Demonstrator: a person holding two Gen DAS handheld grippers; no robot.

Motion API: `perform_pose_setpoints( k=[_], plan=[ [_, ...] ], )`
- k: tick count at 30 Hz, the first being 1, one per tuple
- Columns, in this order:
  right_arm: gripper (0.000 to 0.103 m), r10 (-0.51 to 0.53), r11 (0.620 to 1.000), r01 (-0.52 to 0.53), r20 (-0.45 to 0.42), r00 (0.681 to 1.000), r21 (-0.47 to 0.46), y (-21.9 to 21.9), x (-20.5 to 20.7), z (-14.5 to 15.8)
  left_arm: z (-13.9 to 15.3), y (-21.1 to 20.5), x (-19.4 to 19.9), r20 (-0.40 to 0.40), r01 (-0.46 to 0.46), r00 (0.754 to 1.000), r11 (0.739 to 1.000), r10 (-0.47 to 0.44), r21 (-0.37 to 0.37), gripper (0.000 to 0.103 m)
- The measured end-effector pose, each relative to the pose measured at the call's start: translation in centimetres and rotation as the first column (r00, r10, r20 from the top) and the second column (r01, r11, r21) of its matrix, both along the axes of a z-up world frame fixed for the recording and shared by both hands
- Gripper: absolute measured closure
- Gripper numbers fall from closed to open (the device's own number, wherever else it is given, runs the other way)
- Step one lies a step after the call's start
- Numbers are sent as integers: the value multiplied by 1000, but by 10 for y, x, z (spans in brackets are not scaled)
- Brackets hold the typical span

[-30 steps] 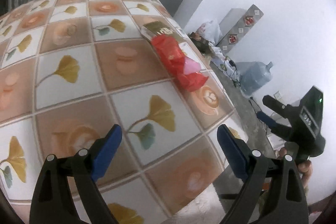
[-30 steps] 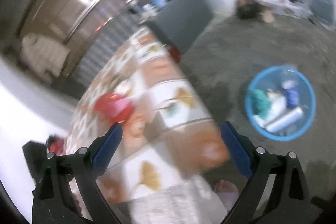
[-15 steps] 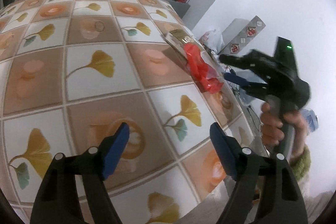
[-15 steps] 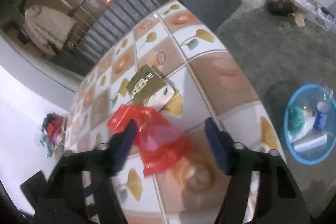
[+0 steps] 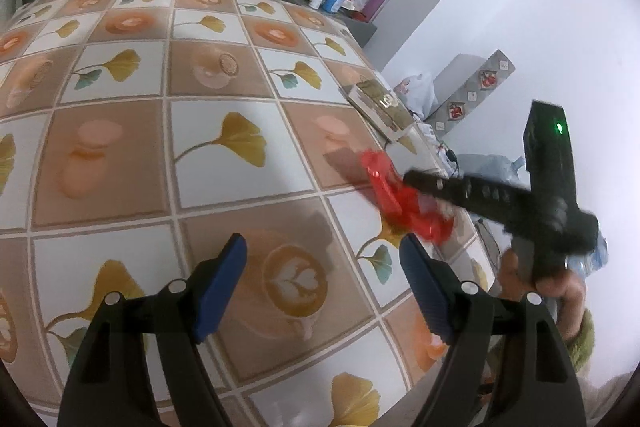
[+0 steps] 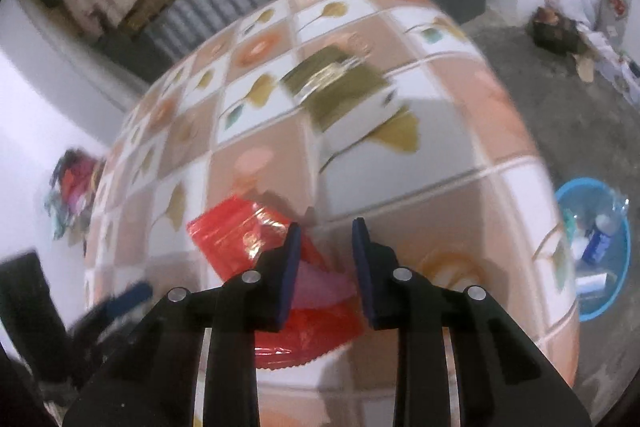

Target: Collect trash

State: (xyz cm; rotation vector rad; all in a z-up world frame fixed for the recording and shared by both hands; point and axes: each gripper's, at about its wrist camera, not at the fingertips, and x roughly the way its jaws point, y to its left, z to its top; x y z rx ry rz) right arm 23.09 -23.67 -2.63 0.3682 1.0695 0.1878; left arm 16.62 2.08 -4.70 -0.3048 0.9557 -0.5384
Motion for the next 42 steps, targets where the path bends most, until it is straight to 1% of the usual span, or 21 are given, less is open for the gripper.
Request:
perform_pose_setpoints(
  k=[1,3,5,6,8,10,15,18,19,20,21,23,25,28,30,32,36,39,40,41,42],
  plan=[
    [76,31,1000,-30,-10,999,5,6,1,0,1,2,0,5,-3,1000,1000,3,1,26],
    [68,65,998,-65,-12,998,-9,10,4,5,3,5,-1,13,-8,1000,1000,8,4,26],
    [46,50,998,-48,41,998,-49,4,10,19,5,8,-2,18,-12,1000,1000,12,1,26],
    [43,30,997,-25,74,997,-69,1,13,27,5,9,-3,18,-13,1000,1000,13,0,26],
    [24,8,995,5,135,991,-97,-8,21,41,5,12,-4,19,-18,1000,1000,18,1,26],
    [15,0,988,24,161,987,-149,-12,37,47,6,15,-4,20,-26,999,1000,26,3,26],
    [14,77,960,-51,86,993,-275,-6,78,31,7,23,-4,28,-45,999,999,45,-4,26],
    [17,79,936,-61,38,996,-345,-3,91,12,7,28,-3,32,-53,998,999,53,-5,26],
    [24,86,945,-73,26,996,-320,-5,93,8,7,29,-3,34,-56,998,998,56,-5,26],
    [40,87,958,-79,19,996,-276,-9,92,6,7,31,-2,36,-58,998,998,58,-6,26],
    [46,88,975,-85,5,996,-204,-12,91,5,7,33,-2,39,-62,997,998,62,-7,26],
    [47,52,981,-51,1,999,-189,-17,88,8,7,38,-1,42,-72,997,997,72,-9,26],
    [48,40,983,-37,12,999,-179,-18,81,14,8,43,0,43,-88,995,996,88,-14,26],
    [48,40,993,-35,36,999,-110,-14,64,31,9,53,0,46,-112,993,994,113,-21,26],
    [48,74,996,-71,63,995,-54,0,47,45,11,61,-1,56,-142,988,990,143,-22,26],
    [47,124,992,-124,79,989,-4,19,31,51,17,73,-3,81,-202,975,978,205,-42,26],
    [46,208,975,-212,72,976,59,62,2,45,25,88,-7,94,-235,966,969,242,-71,26],
    [41,248,963,-252,58,967,91,90,-12,30,25,91,-10,88,-225,969,972,230,-62,26],
    [31,254,963,-258,52,966,81,97,-16,25,24,91,-11,78,-218,972,974,222,-61,26],
    [24,264,961,-267,49,963,76,101,-18,22,23,90,-12,71,-211,974,975,215,-63,26],
    [24,273,957,-277,52,961,82,104,-20,20,23,90,-12,66,-205,976,977,209,-66,26]
  ],
)
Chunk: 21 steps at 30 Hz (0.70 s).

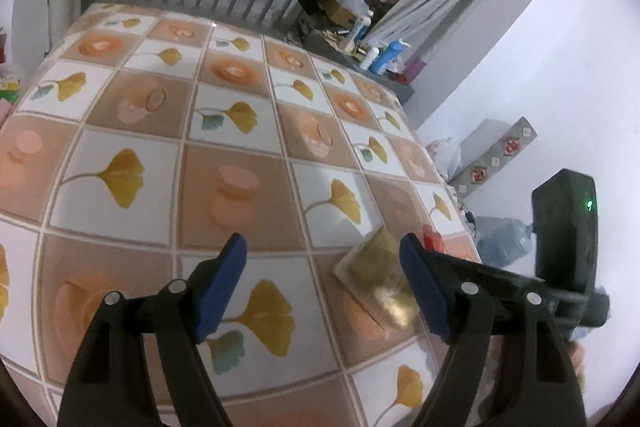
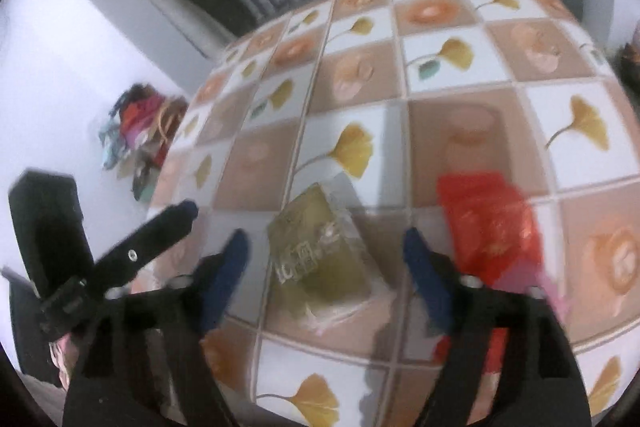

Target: Collect trash

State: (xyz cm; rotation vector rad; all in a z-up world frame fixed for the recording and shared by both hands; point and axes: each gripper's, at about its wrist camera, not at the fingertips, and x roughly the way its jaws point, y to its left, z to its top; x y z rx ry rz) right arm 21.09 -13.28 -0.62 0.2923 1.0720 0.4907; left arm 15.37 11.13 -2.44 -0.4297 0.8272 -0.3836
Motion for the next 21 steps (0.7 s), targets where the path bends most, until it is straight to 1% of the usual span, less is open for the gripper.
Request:
perform_pose_setpoints(
  k=[3,6,8,10,13,16,17,19,21],
  plan=[
    [23,-2,999,1,29,1000,43,-6,-9,5,-2,-2,-4,-2,20,1000,1000,-20,-6,26],
    [23,-53,997,47,89,995,68,-28,-20,21,-3,-9,-6,-9,54,998,998,-54,-17,26],
    [23,-107,992,99,124,986,73,-44,-27,29,-3,-16,-6,-10,79,997,997,-79,-17,26],
    [23,-173,985,166,143,975,55,-58,-31,31,-1,-24,-6,-9,115,993,993,-116,-15,26],
    [23,-253,967,252,140,957,23,-79,-35,26,3,-32,-11,-4,168,986,986,-168,-4,26],
    [23,-297,951,305,128,946,-43,-89,-33,16,5,-44,-16,-17,239,971,971,-239,3,26],
    [23,-308,946,318,125,943,-64,-90,-32,13,4,-49,-18,-30,276,961,961,-276,4,26],
    [23,-316,943,325,112,942,-69,-94,-32,7,0,-59,-22,-54,334,942,942,-332,26,26],
    [24,-308,946,317,111,945,-74,-94,-30,3,-4,-68,-23,-67,362,931,930,-358,62,26]
  ],
)
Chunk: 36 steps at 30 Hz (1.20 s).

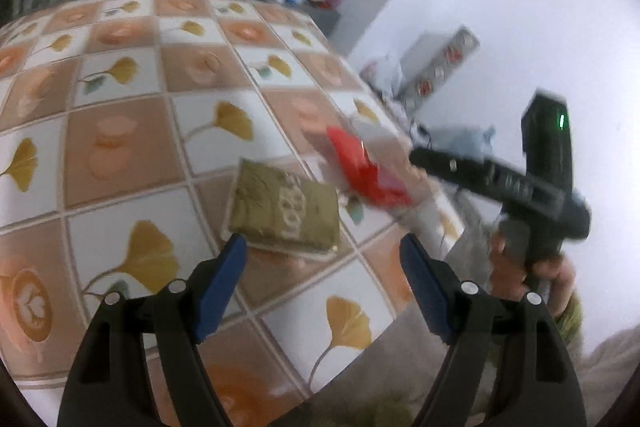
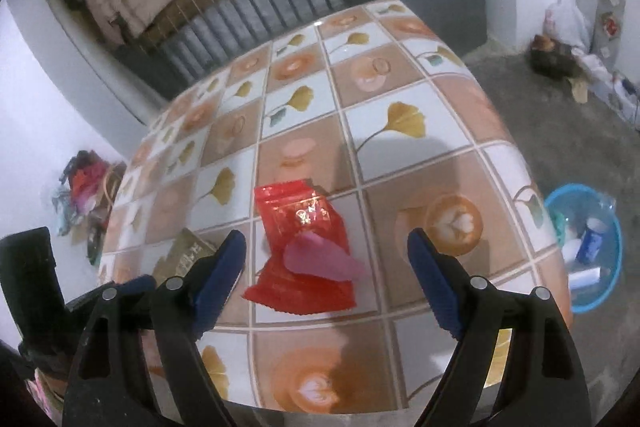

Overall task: Collect trash
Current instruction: 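Grasp the red snack bag with the right tool while the left tool grasps the gold tissue pack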

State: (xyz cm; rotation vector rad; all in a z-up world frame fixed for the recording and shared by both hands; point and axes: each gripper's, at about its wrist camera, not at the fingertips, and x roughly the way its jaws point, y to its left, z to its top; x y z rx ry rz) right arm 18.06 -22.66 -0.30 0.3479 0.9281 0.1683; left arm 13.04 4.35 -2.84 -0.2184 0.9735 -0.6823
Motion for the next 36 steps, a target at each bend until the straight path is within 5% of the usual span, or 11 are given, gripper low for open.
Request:
perform_pose_setpoints(
  k=[11,21,27,32,36],
  plan=[
    [45,67,997,-68,-40,997,-24,11,0,-18,-13,-9,33,-25,-103,994,994,103,20,26],
    [54,77,996,-79,-51,996,-35,13,-1,-28,-17,-44,52,64,-98,994,983,89,156,26],
    [89,59,998,-60,-73,996,-12,3,-2,-32,-24,-53,46,126,-111,989,958,80,264,29],
    [91,58,998,-56,-81,995,24,-3,-10,-31,-24,-42,43,131,-126,987,959,94,256,44],
    [82,51,998,-50,-48,998,28,-4,-16,-19,-24,-31,38,120,-151,985,958,124,244,45]
  ],
)
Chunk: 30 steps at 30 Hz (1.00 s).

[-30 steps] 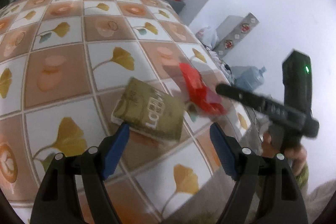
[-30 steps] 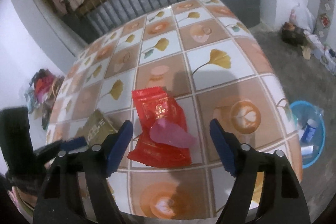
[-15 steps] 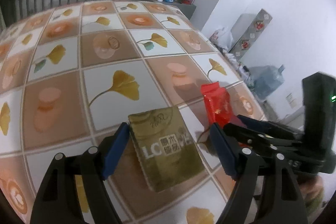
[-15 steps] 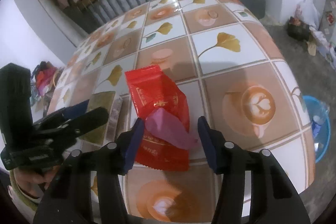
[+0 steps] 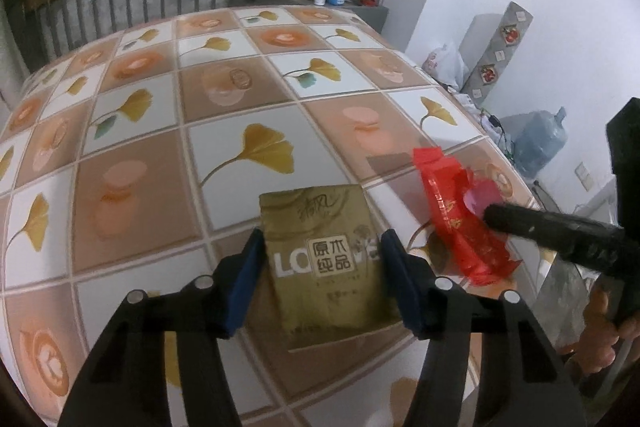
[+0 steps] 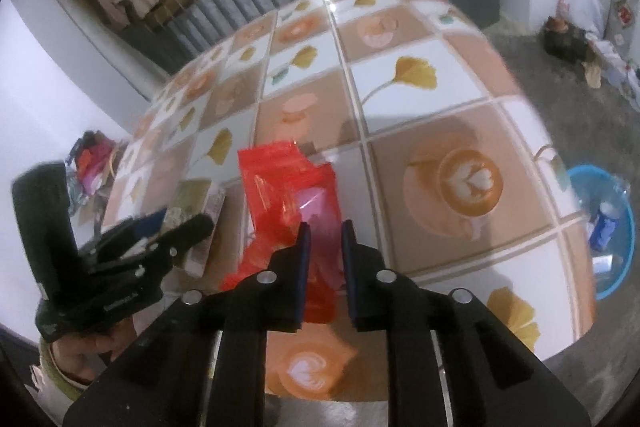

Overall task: Collect trash
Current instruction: 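Grasp the red snack bag with the right tool while the left tool grasps the gold tissue pack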

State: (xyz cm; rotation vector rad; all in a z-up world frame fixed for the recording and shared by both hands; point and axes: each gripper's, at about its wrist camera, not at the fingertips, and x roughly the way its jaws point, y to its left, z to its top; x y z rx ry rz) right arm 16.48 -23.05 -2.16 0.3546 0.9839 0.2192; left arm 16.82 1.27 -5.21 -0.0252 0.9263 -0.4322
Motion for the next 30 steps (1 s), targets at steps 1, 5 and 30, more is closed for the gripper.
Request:
perform_pose_setpoints(
  k=[1,5,30],
  plan=[
    [71,2,1000,-2,10,1000,2,0,-1,3,0,2,-3,-1,-6,1000,1000,6,-1,45],
    [43,-1,999,2,49,999,-32,6,0,12,0,12,-9,-4,-32,999,999,32,-10,45],
    [47,28,954,-30,-12,1000,-297,44,24,-11,0,23,-25,27,-62,998,998,62,-9,46]
  ],
)
